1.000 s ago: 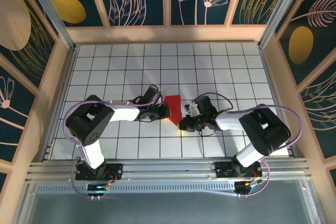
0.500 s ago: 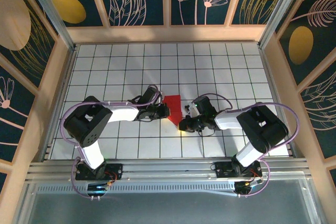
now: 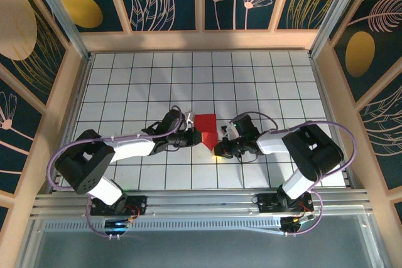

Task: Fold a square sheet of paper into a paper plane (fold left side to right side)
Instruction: Third fold the triangle at the center of the table.

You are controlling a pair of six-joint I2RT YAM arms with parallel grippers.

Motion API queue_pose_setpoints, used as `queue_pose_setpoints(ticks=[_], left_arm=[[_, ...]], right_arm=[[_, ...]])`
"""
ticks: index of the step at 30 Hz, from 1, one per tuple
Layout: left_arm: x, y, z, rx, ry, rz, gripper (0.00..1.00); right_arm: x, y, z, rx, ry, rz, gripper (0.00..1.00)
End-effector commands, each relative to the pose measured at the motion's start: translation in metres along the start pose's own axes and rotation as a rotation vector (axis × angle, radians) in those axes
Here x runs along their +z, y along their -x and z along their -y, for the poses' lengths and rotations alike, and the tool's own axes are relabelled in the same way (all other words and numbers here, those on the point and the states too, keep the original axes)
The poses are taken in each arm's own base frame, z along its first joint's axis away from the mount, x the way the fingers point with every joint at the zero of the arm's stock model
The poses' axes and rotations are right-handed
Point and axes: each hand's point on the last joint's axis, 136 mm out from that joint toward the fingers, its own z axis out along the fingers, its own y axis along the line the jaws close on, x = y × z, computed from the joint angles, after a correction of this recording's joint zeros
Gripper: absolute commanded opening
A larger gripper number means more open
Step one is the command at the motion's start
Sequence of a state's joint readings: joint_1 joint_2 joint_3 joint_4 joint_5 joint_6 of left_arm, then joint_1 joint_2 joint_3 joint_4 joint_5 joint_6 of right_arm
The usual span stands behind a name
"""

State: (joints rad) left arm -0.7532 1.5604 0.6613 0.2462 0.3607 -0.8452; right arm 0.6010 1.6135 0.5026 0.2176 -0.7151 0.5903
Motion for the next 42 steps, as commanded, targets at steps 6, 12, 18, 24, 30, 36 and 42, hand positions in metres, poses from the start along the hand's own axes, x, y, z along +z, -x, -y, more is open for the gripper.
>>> queue_pose_setpoints(ticks=[6, 12, 18, 24, 30, 36, 42], left_arm=[[0.023, -0.003, 0.023, -0.015, -0.102, -0.029, 0.06], [0.032, -0.005, 0.020, -0.031, -0.090, -0.042, 0.06], [0.041, -0.008, 0.015, -0.043, -0.079, -0.063, 0.06], [0.047, -0.008, 0.014, -0.048, -0.078, -0.072, 0.06], [0.052, -0.009, 0.001, -0.065, -0.023, -0.074, 0.06], [0.050, -0.010, -0.012, -0.088, 0.034, -0.058, 0.06], [0.050, -0.011, -0.021, -0.103, 0.071, -0.053, 0.06]], right_arm=[[0.005, -0.016, 0.043, 0.095, -0.176, -0.031, 0.00], [0.005, -0.014, 0.045, 0.101, -0.199, -0.029, 0.00], [0.005, -0.013, 0.047, 0.110, -0.215, -0.034, 0.00], [0.005, -0.014, 0.048, 0.115, -0.219, -0.038, 0.00], [0.004, -0.015, 0.050, 0.118, -0.230, -0.040, 0.00], [0.003, -0.016, 0.052, 0.123, -0.245, -0.046, 0.00], [0.002, -0.015, 0.053, 0.129, -0.264, -0.052, 0.00]])
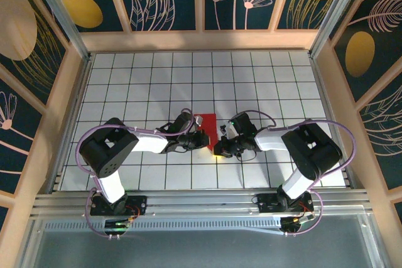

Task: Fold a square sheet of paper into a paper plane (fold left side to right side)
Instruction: Third fold the triangle at the center of the table.

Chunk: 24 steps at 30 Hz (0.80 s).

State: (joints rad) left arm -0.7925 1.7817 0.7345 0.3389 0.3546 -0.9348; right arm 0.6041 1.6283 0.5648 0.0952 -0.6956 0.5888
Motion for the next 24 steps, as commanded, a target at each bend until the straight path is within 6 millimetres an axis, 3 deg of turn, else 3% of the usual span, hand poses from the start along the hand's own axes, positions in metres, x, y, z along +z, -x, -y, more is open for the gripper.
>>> queue_pose_setpoints(ticks=[1, 24], left_arm=[[0.003, -0.001, -0.009, -0.024, 0.044, 0.004, 0.05], [0.002, 0.001, -0.042, -0.080, 0.123, 0.055, 0.04]], right_arm=[[0.005, -0.015, 0.052, 0.090, -0.217, -0.018, 0.00], [0.006, -0.021, 0.060, 0.124, -0.259, -0.058, 0.00]])
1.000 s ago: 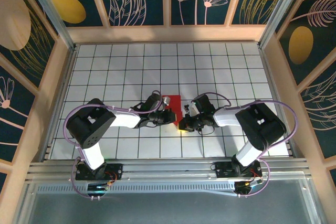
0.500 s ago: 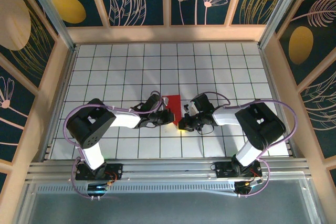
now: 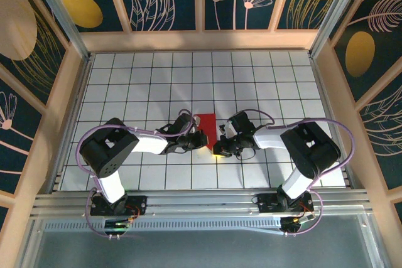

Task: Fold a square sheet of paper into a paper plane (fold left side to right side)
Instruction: Third fold the triangle at the center of the table.

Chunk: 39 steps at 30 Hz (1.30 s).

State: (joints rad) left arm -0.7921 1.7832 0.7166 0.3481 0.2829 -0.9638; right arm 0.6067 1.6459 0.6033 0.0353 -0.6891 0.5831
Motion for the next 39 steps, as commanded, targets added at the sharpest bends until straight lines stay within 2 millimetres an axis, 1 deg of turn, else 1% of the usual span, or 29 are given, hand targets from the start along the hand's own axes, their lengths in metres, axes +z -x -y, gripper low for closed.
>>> queue_pose_setpoints(ticks=[1, 8, 13, 16, 21, 24, 29, 34, 36, 38, 39], left_arm=[[0.002, -0.003, -0.030, -0.050, 0.074, 0.007, 0.04], [-0.004, 0.007, -0.043, -0.077, 0.078, 0.032, 0.04], [-0.012, 0.024, -0.054, -0.082, 0.098, 0.058, 0.04], [-0.018, 0.034, -0.065, -0.067, 0.148, 0.086, 0.04], [-0.024, 0.043, -0.085, -0.076, 0.213, 0.105, 0.03], [-0.027, 0.050, -0.091, -0.079, 0.226, 0.120, 0.02], [-0.040, 0.071, -0.085, -0.044, 0.237, 0.169, 0.03], [-0.051, 0.093, -0.086, -0.034, 0.242, 0.205, 0.02], [-0.060, 0.103, -0.076, -0.006, 0.234, 0.238, 0.02], [-0.072, 0.109, -0.061, 0.031, 0.199, 0.268, 0.02], [-0.078, 0.110, -0.050, 0.051, 0.162, 0.276, 0.02]], right_arm=[[0.006, -0.022, 0.060, 0.109, -0.235, -0.037, 0.00], [0.008, -0.023, 0.061, 0.109, -0.241, -0.047, 0.00], [0.008, -0.022, 0.059, 0.101, -0.239, -0.046, 0.00], [0.008, -0.022, 0.059, 0.101, -0.240, -0.046, 0.00], [0.008, -0.021, 0.058, 0.101, -0.235, -0.043, 0.00], [0.009, -0.021, 0.057, 0.101, -0.234, -0.043, 0.00], [0.008, -0.020, 0.056, 0.099, -0.232, -0.040, 0.00], [0.009, -0.020, 0.056, 0.099, -0.225, -0.040, 0.00], [0.009, -0.020, 0.056, 0.097, -0.224, -0.036, 0.00], [0.008, -0.019, 0.055, 0.096, -0.222, -0.030, 0.00], [0.008, -0.018, 0.054, 0.092, -0.221, -0.027, 0.00]])
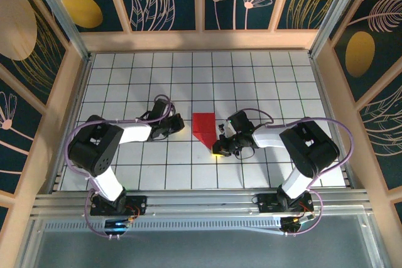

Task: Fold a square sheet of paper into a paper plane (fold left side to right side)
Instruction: Third fold the triangle at the center of the table.

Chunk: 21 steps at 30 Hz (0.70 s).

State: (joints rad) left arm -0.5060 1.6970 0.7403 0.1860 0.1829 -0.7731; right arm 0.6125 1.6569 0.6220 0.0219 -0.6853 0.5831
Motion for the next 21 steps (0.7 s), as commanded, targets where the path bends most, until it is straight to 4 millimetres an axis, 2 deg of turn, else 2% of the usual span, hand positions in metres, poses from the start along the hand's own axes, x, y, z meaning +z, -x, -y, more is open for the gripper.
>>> queue_pose_setpoints(ticks=[1, 4, 9, 12, 15, 21], left_arm=[[-0.027, 0.016, 0.028, 0.084, -0.080, 0.063, 0.02], [-0.038, 0.001, 0.056, 0.133, -0.202, 0.024, 0.02], [-0.028, -0.045, 0.094, 0.178, -0.289, -0.093, 0.02], [-0.017, -0.057, 0.097, 0.153, -0.288, -0.124, 0.02], [-0.006, -0.062, 0.088, 0.130, -0.248, -0.146, 0.01], [0.001, -0.068, 0.083, 0.133, -0.233, -0.174, 0.01]], right_arm=[[0.006, -0.019, 0.056, 0.092, -0.216, -0.019, 0.00], [0.006, -0.018, 0.055, 0.092, -0.214, -0.015, 0.00], [0.007, -0.017, 0.054, 0.092, -0.209, -0.012, 0.00], [0.007, -0.017, 0.054, 0.092, -0.208, -0.008, 0.00], [0.007, -0.017, 0.054, 0.092, -0.210, -0.010, 0.00], [0.006, -0.016, 0.054, 0.095, -0.208, -0.005, 0.00]])
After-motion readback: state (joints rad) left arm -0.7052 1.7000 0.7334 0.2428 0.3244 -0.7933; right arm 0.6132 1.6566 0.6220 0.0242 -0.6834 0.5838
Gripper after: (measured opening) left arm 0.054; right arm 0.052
